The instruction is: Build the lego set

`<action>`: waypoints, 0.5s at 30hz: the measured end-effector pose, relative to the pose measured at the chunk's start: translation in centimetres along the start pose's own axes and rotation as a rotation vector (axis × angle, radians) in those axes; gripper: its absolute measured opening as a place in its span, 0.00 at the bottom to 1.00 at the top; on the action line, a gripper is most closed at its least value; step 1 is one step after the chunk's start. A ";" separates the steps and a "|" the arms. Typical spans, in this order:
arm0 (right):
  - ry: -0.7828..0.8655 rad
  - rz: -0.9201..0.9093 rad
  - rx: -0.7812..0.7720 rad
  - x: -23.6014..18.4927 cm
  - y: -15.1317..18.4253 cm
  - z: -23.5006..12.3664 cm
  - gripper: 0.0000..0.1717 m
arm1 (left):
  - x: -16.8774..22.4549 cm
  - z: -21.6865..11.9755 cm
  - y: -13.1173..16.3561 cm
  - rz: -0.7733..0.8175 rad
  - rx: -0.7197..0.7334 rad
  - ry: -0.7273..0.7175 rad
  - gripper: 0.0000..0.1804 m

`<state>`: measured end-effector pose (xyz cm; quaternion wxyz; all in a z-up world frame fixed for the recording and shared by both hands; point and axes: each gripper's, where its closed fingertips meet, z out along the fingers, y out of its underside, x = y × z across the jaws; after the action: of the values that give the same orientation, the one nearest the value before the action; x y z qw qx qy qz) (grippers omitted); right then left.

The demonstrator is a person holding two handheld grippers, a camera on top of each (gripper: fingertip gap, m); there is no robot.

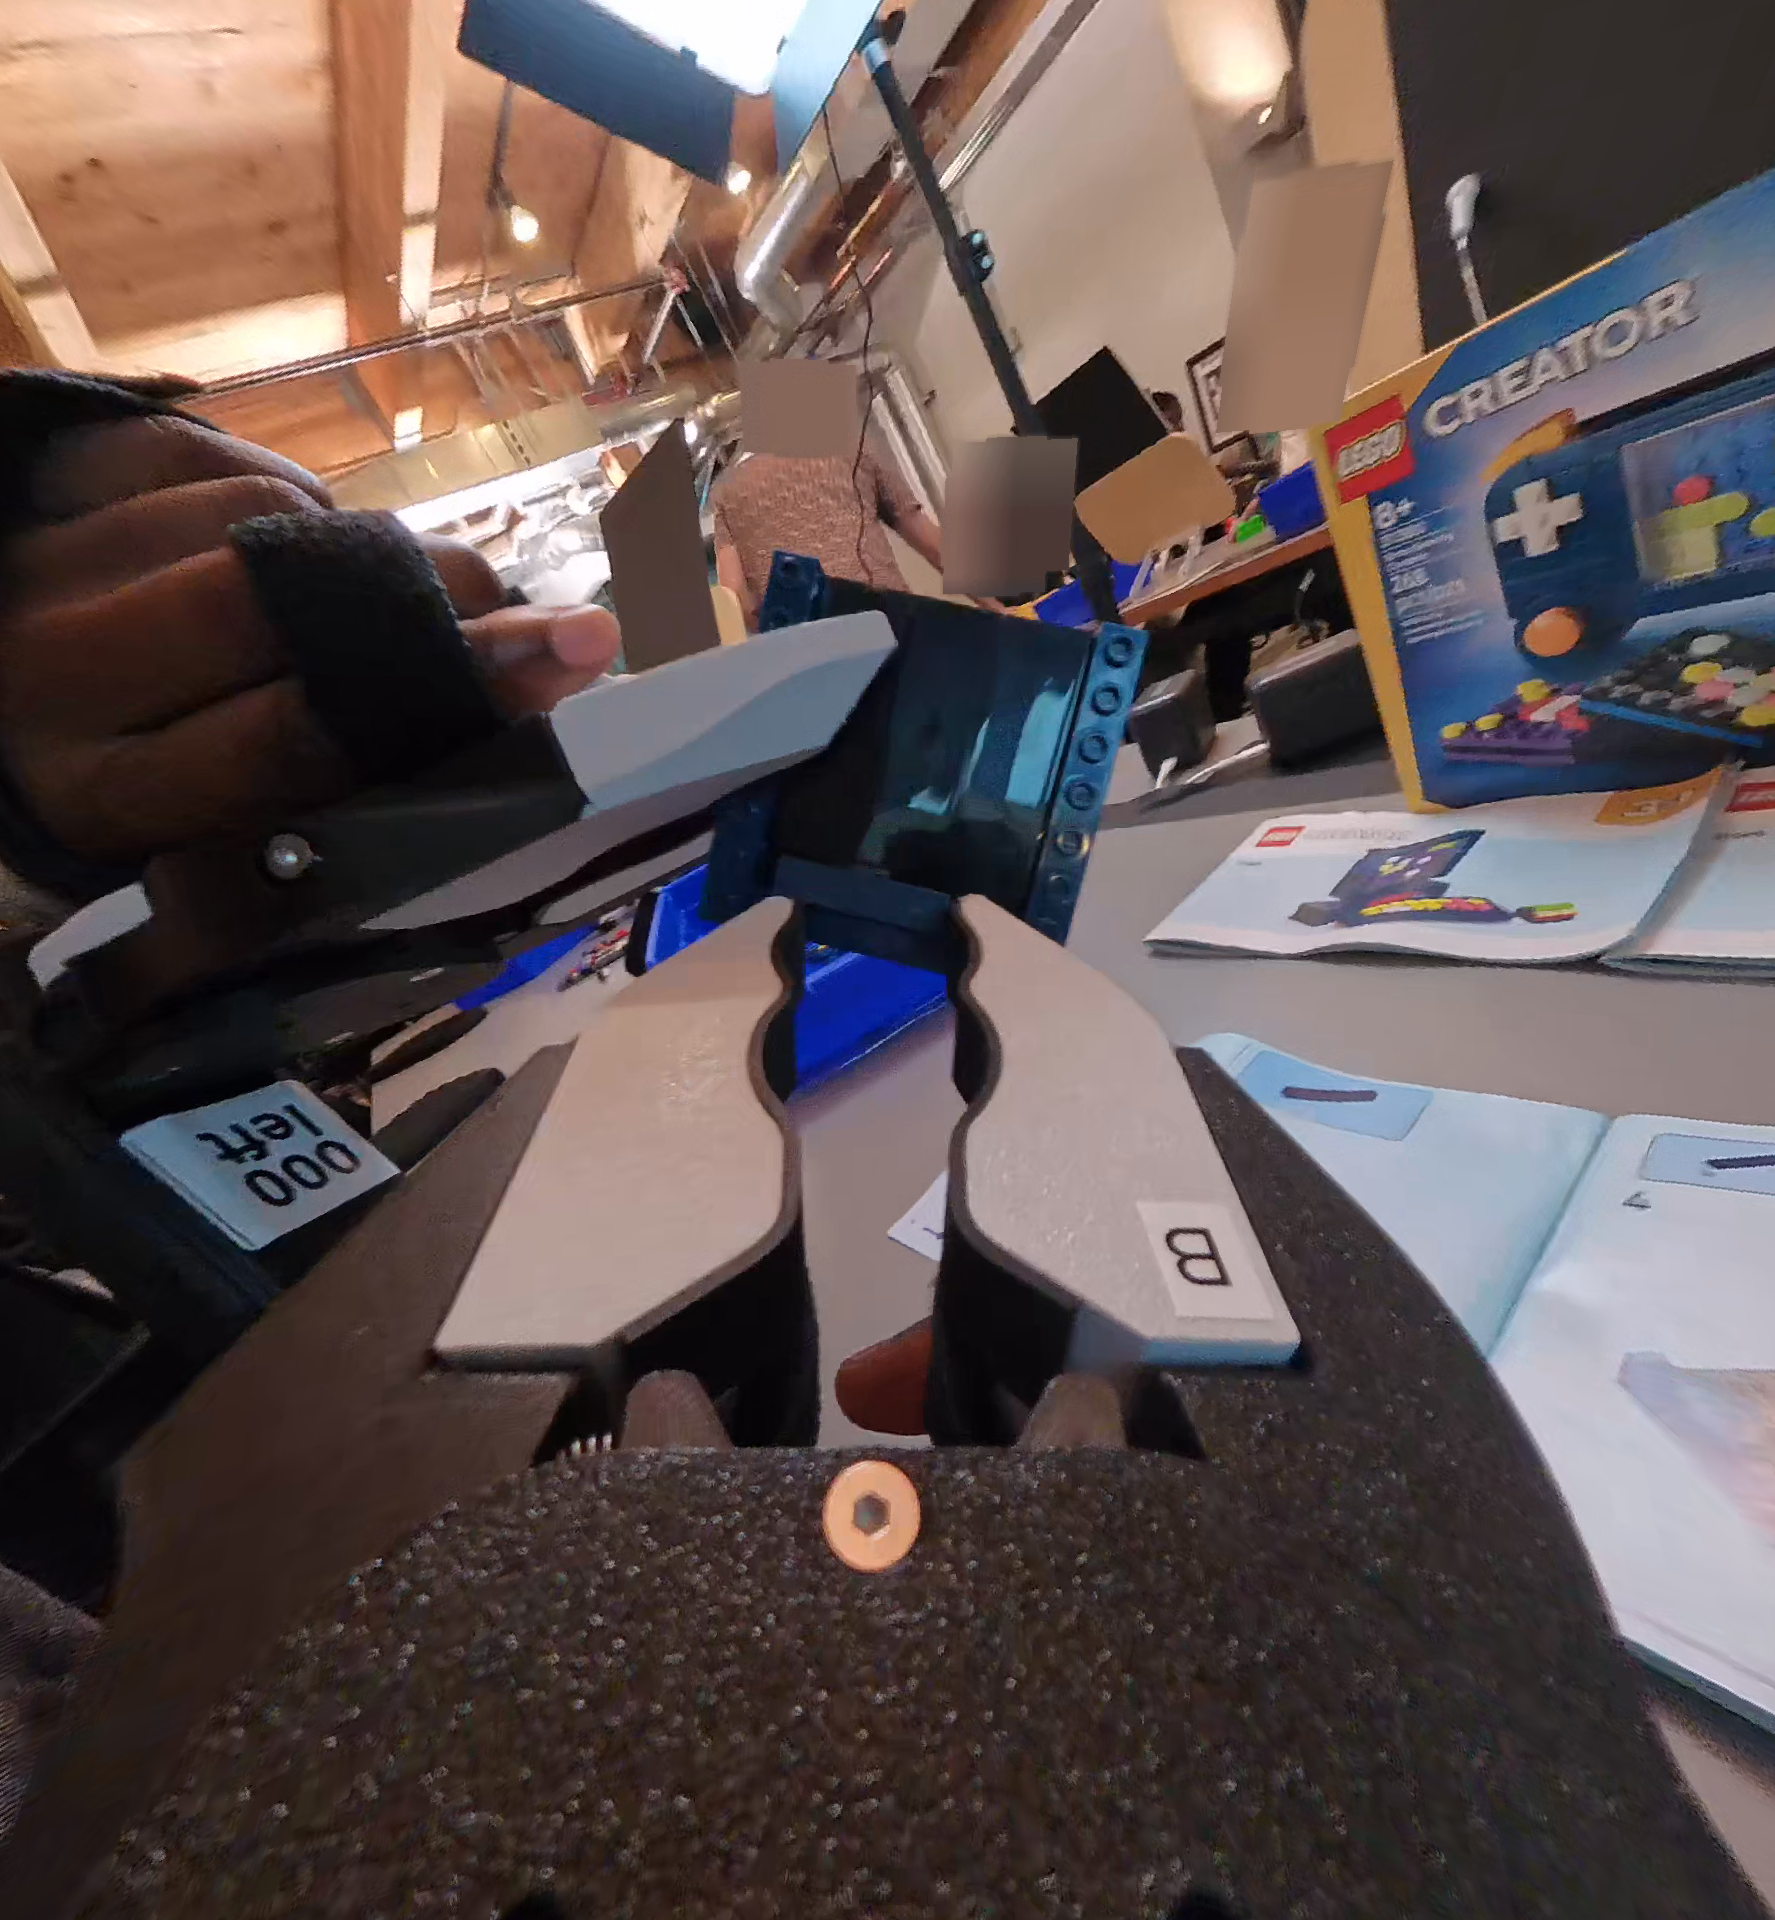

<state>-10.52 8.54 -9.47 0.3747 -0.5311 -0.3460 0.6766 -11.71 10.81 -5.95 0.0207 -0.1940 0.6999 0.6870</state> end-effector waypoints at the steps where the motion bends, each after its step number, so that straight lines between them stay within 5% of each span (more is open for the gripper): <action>1: 0.000 -0.010 0.012 0.0 -0.3 -0.2 0.14 | -0.3 0.1 0.1 -0.019 -0.002 0.008 0.09; 15: -0.005 -0.064 0.055 -0.2 -1.5 -1.2 0.11 | -0.8 -0.1 1.0 -0.144 -0.056 0.038 0.09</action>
<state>-9.09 9.21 -8.33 0.4099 -0.5076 -0.3451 0.6747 -11.23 10.88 -4.76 0.0514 -0.2575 0.6650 0.6992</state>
